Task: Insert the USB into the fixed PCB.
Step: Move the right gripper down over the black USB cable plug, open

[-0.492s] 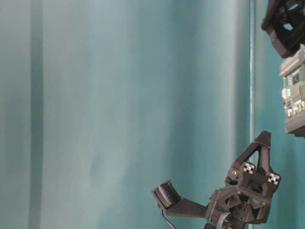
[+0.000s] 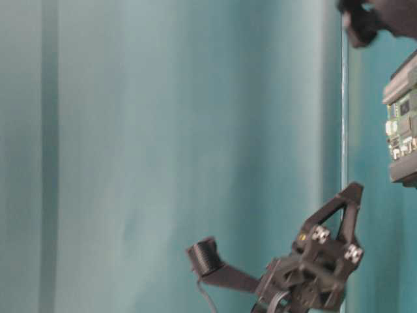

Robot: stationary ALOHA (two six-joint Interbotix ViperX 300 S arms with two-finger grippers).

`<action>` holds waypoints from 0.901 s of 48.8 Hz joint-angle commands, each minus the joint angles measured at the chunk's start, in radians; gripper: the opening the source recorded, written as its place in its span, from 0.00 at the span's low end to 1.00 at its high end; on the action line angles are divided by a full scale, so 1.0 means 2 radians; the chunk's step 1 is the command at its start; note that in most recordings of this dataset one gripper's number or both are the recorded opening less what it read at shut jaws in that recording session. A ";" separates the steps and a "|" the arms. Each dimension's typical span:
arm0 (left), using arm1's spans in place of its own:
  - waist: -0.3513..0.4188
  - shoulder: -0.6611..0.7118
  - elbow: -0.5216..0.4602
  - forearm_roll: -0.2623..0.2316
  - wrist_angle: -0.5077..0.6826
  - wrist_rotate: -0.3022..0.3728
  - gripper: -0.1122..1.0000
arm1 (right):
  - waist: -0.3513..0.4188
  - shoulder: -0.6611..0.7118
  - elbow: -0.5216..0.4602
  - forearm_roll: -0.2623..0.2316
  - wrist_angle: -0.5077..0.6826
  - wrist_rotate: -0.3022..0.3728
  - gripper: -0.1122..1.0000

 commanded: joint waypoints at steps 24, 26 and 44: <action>-0.027 -0.140 0.065 0.002 0.100 -0.019 0.10 | 0.103 -0.046 0.030 0.150 0.018 0.009 0.19; -0.032 -0.143 0.071 0.002 0.101 -0.019 0.10 | 0.104 -0.044 0.028 0.164 0.018 0.009 0.23; -0.045 -0.165 0.085 0.002 0.101 -0.018 0.10 | 0.117 -0.008 0.005 0.189 0.015 0.008 0.77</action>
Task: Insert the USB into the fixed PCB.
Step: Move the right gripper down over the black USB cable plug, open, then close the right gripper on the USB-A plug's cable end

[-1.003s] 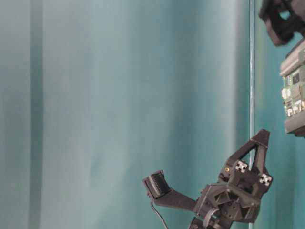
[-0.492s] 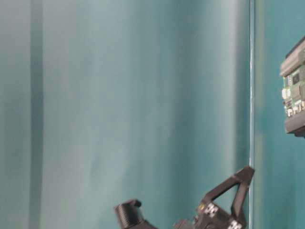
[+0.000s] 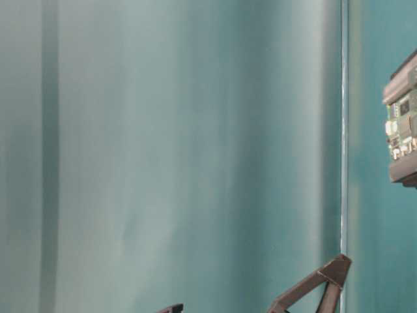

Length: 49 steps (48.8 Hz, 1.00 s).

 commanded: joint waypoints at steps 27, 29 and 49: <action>-0.002 -0.015 -0.002 0.002 -0.004 0.001 0.10 | 0.034 0.084 -0.059 0.081 -0.032 -0.010 0.77; -0.002 -0.015 0.000 0.002 -0.004 0.001 0.10 | 0.034 0.088 -0.059 0.091 -0.038 -0.010 0.77; -0.001 -0.015 0.002 0.002 -0.005 0.002 0.10 | 0.047 0.110 -0.081 0.098 -0.052 -0.011 0.77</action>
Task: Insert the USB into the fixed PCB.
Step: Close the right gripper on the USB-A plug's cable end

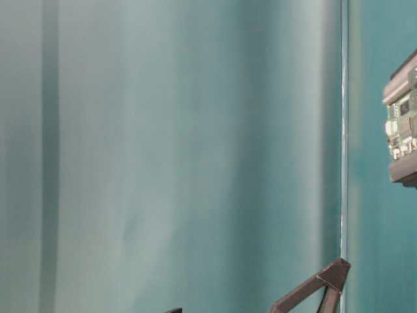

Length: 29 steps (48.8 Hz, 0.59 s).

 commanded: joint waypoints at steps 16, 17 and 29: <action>-0.002 -0.009 0.000 0.002 -0.005 0.002 0.10 | 0.012 0.005 -0.003 0.000 0.017 -0.001 0.77; -0.002 -0.009 0.000 0.002 -0.005 0.002 0.10 | 0.012 0.005 -0.004 0.000 0.017 -0.001 0.76; -0.002 -0.009 0.000 0.002 -0.005 0.002 0.10 | 0.012 0.008 -0.006 0.000 0.017 -0.002 0.71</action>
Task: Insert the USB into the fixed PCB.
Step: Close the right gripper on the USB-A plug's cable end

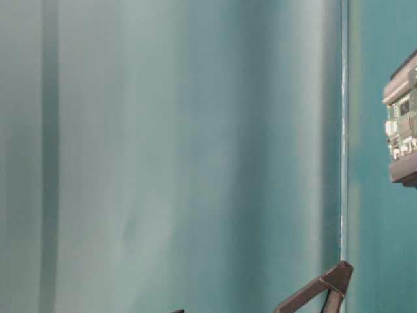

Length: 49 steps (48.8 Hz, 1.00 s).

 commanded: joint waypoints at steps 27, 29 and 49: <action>-0.005 -0.008 -0.003 0.002 -0.004 0.001 0.10 | 0.002 -0.007 0.003 0.000 0.003 0.000 0.42; -0.005 -0.008 -0.003 0.002 -0.004 0.001 0.10 | 0.002 -0.007 0.003 0.000 0.003 0.000 0.35; -0.007 -0.015 -0.003 0.002 0.000 0.002 0.10 | 0.002 -0.007 0.004 0.002 0.025 0.002 0.26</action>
